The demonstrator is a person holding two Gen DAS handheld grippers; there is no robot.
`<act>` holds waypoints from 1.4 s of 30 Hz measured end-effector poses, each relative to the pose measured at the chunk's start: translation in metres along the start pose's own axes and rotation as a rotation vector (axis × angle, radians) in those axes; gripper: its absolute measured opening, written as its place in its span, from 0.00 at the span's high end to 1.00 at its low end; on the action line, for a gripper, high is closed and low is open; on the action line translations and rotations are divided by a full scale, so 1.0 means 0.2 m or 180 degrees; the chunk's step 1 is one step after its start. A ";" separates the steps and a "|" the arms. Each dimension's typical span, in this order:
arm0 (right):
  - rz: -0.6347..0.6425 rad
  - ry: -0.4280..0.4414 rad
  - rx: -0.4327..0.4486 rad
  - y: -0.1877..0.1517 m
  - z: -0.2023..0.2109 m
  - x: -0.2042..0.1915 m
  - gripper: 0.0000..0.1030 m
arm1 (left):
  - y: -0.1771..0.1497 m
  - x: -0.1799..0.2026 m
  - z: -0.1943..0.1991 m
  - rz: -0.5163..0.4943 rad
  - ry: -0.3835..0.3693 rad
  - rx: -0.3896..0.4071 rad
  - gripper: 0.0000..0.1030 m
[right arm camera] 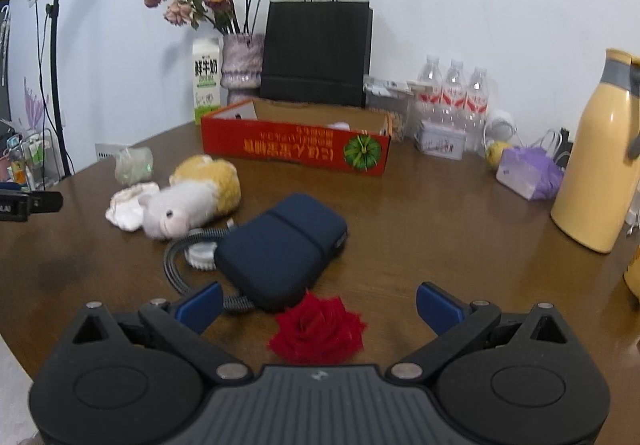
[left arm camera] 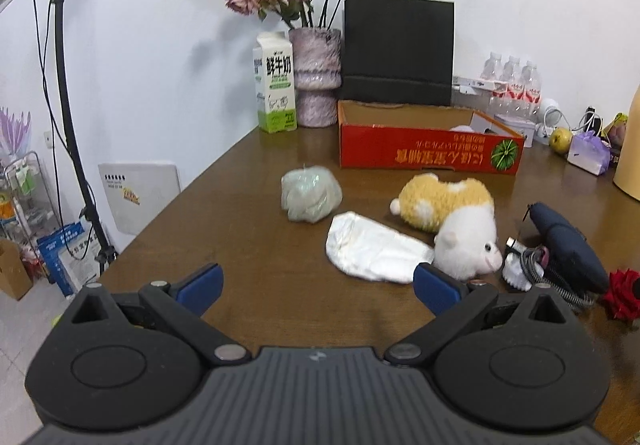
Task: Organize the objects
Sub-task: 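Move both tools back to the table and grasp the red rose with the right tool, then grasp the white cloth with the left tool while the right tool holds the rose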
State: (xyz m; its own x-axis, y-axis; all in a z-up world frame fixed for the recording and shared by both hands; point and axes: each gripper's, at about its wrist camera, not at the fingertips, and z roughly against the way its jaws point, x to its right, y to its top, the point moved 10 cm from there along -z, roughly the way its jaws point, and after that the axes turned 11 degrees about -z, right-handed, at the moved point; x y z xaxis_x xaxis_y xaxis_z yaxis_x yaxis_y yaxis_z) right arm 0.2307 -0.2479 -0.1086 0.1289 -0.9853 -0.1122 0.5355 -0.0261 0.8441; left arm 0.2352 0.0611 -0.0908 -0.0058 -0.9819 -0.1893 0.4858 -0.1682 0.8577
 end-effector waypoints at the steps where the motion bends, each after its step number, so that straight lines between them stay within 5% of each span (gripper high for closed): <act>1: -0.0005 0.0000 -0.0026 -0.02 -0.01 0.01 0.00 | -0.01 0.00 0.00 0.0001 -0.0002 -0.0018 0.00; 6: -0.0026 0.0042 -0.0142 -0.08 -0.07 0.03 0.03 | -0.07 0.00 -0.02 0.0041 -0.0035 -0.0120 0.00; 17: -0.0032 0.0231 -0.0299 -0.13 -0.15 0.01 0.60 | -0.06 0.02 -0.05 -0.0062 -0.0042 -0.0173 0.00; 42: -0.0122 0.0059 0.0017 0.06 -0.15 0.14 0.67 | 0.08 0.12 -0.42 -0.0422 -0.0337 -0.0504 0.00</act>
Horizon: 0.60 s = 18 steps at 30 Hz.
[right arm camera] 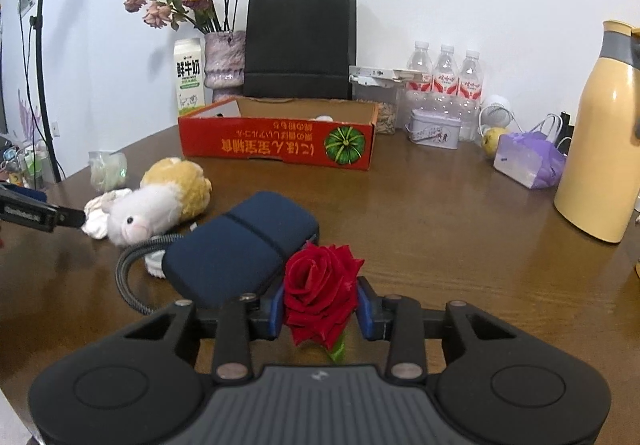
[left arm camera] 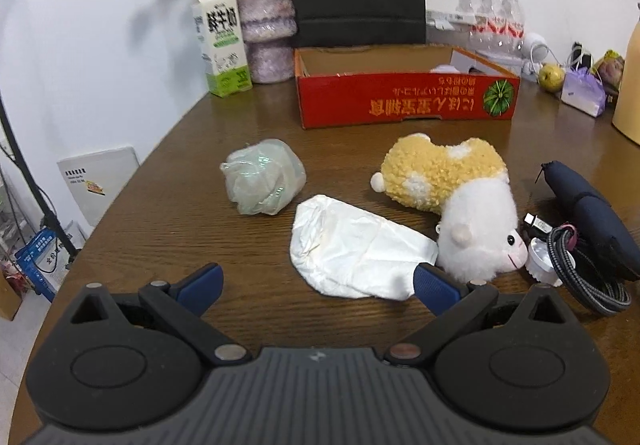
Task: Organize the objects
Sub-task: 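Grasp the white cloth with the left tool while the right tool holds the rose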
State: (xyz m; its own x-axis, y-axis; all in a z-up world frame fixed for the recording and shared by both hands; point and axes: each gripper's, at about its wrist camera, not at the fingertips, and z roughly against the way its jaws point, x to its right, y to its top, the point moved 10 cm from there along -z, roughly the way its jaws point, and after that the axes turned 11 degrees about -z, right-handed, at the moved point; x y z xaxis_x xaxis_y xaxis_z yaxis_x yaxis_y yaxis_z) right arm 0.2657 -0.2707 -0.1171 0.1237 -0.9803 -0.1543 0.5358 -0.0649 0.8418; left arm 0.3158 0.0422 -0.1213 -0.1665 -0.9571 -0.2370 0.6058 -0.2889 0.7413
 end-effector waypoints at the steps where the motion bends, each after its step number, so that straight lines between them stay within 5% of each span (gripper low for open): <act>1: -0.0001 0.0008 0.0011 0.01 0.00 -0.01 0.67 | 0.00 0.00 -0.02 -0.0022 -0.0027 -0.0048 0.00; 12: -0.0107 0.0098 0.0096 0.08 -0.08 -0.11 0.67 | 0.04 0.05 -0.25 -0.0123 -0.0426 -0.0363 0.00; 18: -0.0178 0.0116 0.0133 0.11 -0.12 -0.13 0.67 | 0.04 0.05 -0.28 -0.0042 -0.0541 -0.0235 0.00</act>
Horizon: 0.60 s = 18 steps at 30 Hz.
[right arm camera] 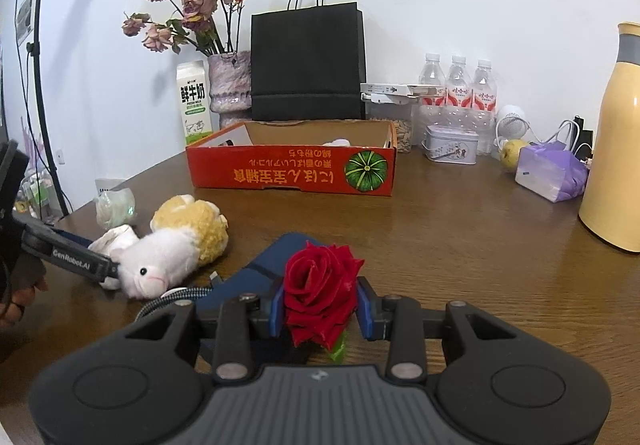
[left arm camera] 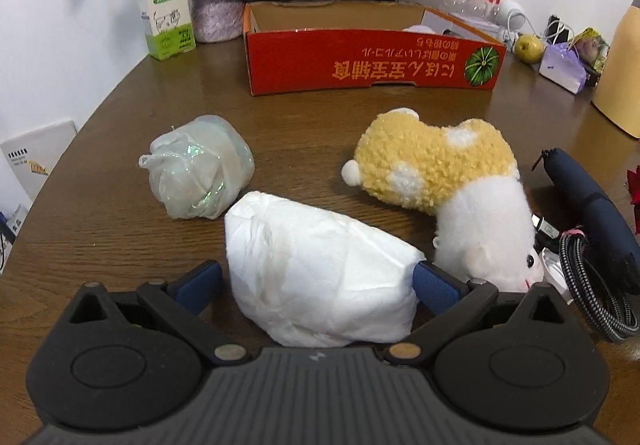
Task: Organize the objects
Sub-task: 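Grasp the white cloth with the left tool while the right tool holds the rose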
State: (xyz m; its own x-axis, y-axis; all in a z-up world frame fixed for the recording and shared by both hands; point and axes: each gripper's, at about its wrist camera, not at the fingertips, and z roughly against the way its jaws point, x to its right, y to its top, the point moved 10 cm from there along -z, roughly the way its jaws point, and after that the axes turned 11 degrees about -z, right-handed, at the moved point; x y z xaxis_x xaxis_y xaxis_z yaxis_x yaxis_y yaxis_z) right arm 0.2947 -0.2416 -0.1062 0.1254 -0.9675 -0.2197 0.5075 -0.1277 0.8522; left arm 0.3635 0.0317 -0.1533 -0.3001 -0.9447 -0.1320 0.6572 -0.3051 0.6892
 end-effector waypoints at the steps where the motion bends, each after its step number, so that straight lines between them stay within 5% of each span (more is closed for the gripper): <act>1: -0.0009 -0.0005 0.0001 0.00 0.00 0.00 0.67 | -0.01 0.00 0.00 0.0001 0.0028 0.0043 0.00; 6: -0.0047 -0.0022 -0.0004 0.00 -0.02 0.00 0.67 | -0.03 0.03 0.06 0.0023 0.0100 0.0190 0.15; 11: -0.0080 -0.0025 -0.0001 -0.01 -0.02 0.01 0.67 | -0.10 0.03 0.17 0.0070 0.0170 0.0306 0.47; 18: -0.0114 0.0016 0.0010 -0.03 -0.02 0.00 0.67 | -0.19 0.04 0.28 0.0097 0.0254 0.0420 0.76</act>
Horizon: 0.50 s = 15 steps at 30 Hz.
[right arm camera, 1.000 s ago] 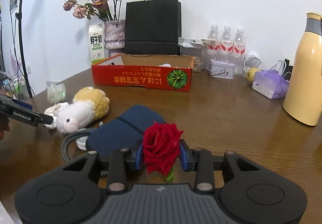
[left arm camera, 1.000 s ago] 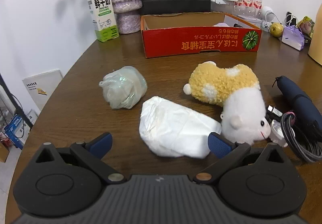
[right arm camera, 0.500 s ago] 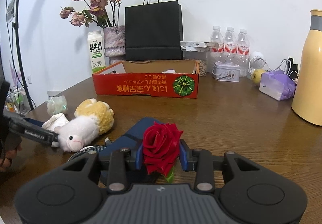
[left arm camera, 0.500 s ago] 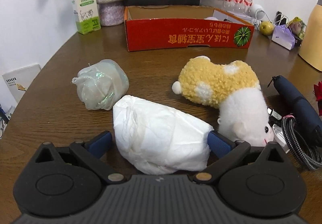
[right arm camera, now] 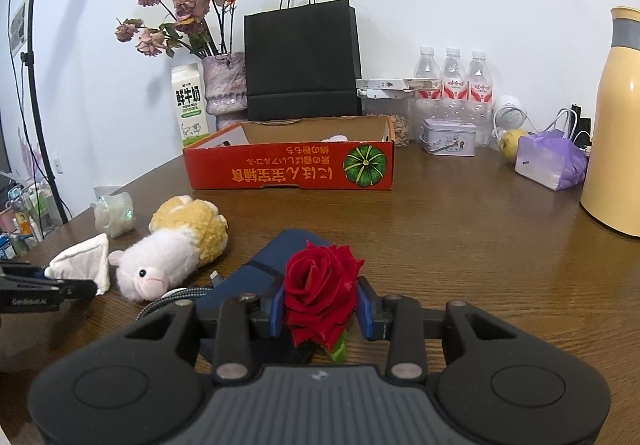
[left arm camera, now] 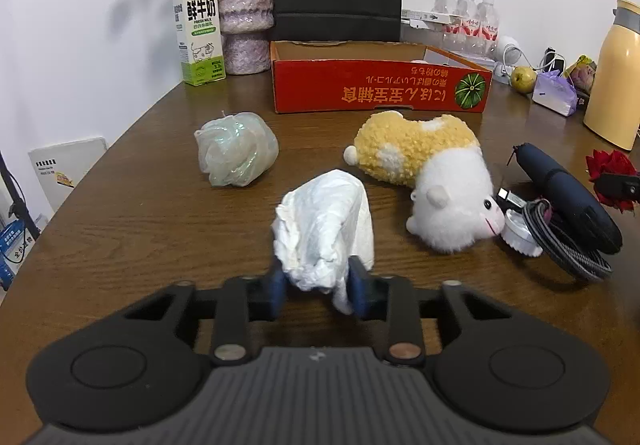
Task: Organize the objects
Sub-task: 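Grasp the white cloth with the left tool while the right tool holds the rose, then carry the white cloth and red rose with both tools toward the box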
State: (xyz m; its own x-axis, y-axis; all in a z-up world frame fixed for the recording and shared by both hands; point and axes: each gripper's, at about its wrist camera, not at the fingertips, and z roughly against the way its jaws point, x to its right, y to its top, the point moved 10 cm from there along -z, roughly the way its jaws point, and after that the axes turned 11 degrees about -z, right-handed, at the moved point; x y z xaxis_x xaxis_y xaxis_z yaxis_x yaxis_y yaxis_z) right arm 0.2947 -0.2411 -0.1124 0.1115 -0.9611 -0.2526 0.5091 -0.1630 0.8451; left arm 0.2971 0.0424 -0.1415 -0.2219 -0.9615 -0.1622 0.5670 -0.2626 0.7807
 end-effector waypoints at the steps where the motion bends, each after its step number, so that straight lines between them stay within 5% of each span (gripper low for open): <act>1: -0.0002 0.0007 0.0004 0.00 0.00 0.00 0.67 | -0.01 0.00 0.01 0.0000 0.0013 0.0005 0.78; 15: -0.0009 0.0121 0.0103 0.01 0.08 -0.05 0.67 | -0.02 0.01 0.16 0.0046 0.0290 0.0140 0.80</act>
State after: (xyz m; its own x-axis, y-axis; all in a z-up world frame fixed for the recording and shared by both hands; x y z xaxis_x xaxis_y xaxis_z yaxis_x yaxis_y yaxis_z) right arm 0.2812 -0.2362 -0.1009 0.1428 -0.9516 -0.2722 0.4816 -0.1735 0.8590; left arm 0.2687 0.0441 -0.1251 -0.1398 -0.9691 -0.2033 0.5338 -0.2467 0.8088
